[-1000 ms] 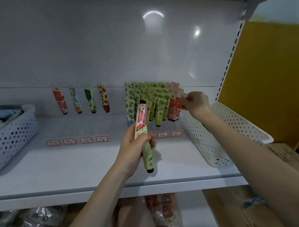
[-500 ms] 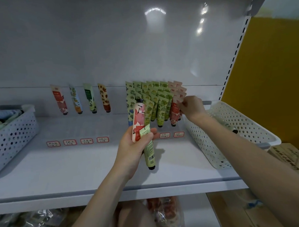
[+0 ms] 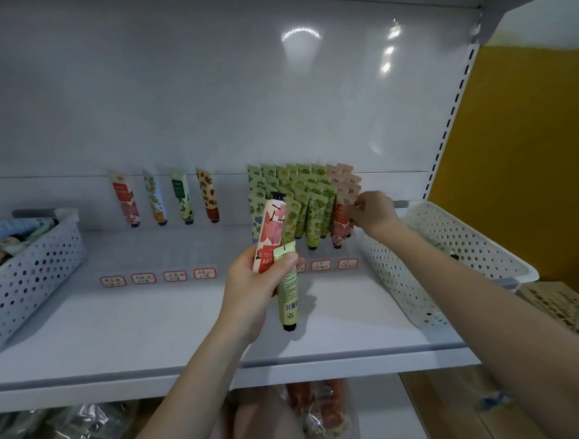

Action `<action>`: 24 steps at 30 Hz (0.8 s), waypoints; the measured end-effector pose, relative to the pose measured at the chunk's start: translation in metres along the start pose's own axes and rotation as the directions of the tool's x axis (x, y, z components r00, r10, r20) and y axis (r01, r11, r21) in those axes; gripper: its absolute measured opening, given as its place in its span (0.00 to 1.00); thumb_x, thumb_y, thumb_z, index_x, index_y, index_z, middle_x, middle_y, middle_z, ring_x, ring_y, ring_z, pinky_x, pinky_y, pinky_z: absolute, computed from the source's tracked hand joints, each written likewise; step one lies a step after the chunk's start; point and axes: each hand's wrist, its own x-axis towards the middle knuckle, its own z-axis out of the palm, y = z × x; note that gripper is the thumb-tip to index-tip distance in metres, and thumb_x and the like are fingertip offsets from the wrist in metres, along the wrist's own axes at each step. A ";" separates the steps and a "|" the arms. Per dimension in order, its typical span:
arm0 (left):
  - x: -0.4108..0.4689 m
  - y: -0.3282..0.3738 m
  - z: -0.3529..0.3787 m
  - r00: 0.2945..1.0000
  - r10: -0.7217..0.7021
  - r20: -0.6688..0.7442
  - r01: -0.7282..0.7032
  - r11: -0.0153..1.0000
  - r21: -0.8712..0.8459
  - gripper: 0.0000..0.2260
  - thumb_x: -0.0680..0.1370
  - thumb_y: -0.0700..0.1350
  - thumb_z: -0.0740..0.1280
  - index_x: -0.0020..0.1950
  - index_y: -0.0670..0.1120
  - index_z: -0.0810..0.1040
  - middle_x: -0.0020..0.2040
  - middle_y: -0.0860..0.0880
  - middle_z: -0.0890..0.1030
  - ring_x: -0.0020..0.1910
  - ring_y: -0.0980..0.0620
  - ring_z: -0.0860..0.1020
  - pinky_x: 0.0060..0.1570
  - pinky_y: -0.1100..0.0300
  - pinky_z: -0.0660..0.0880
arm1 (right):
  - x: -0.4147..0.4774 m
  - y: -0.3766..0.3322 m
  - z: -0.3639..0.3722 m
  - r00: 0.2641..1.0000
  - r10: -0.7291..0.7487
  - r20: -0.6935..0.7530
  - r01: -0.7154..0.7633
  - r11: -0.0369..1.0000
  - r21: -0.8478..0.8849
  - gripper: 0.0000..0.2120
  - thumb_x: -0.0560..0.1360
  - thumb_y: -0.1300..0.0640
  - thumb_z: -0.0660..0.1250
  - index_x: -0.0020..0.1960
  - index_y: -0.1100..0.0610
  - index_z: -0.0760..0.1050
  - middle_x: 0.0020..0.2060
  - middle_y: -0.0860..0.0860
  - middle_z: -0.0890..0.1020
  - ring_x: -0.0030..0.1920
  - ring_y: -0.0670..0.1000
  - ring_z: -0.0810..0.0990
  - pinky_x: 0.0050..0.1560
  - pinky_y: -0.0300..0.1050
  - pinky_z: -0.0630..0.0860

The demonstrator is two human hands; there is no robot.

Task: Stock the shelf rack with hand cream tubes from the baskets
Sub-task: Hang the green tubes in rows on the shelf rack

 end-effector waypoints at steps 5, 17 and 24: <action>-0.001 0.010 -0.003 0.998 0.011 -0.070 -0.013 1.000 -0.016 0.04 0.72 0.41 0.71 0.44 0.49 0.79 0.41 0.51 0.83 0.43 0.54 0.80 0.41 0.61 0.75 | -0.009 0.002 -0.021 0.997 0.007 -0.080 0.002 0.993 0.119 0.21 0.76 0.56 0.66 0.62 0.71 0.70 0.50 0.64 0.82 0.50 0.59 0.81 0.50 0.48 0.77; -0.009 0.040 0.020 0.999 -0.016 -0.051 0.002 0.967 -0.254 0.02 0.74 0.39 0.68 0.45 0.45 0.78 0.38 0.52 0.82 0.41 0.56 0.79 0.39 0.56 0.73 | -0.089 -0.017 -0.048 0.967 -0.246 -0.059 0.245 0.850 0.467 0.07 0.76 0.59 0.65 0.39 0.54 0.77 0.38 0.58 0.83 0.39 0.54 0.83 0.41 0.42 0.81; -0.010 0.051 0.031 0.999 0.028 -0.035 -0.038 0.942 -0.334 0.04 0.74 0.39 0.68 0.48 0.43 0.78 0.46 0.45 0.82 0.46 0.50 0.81 0.35 0.58 0.80 | -0.133 -0.019 -0.033 0.871 -0.362 0.332 0.109 0.802 0.587 0.08 0.71 0.56 0.69 0.50 0.53 0.77 0.43 0.49 0.84 0.43 0.45 0.83 0.46 0.41 0.80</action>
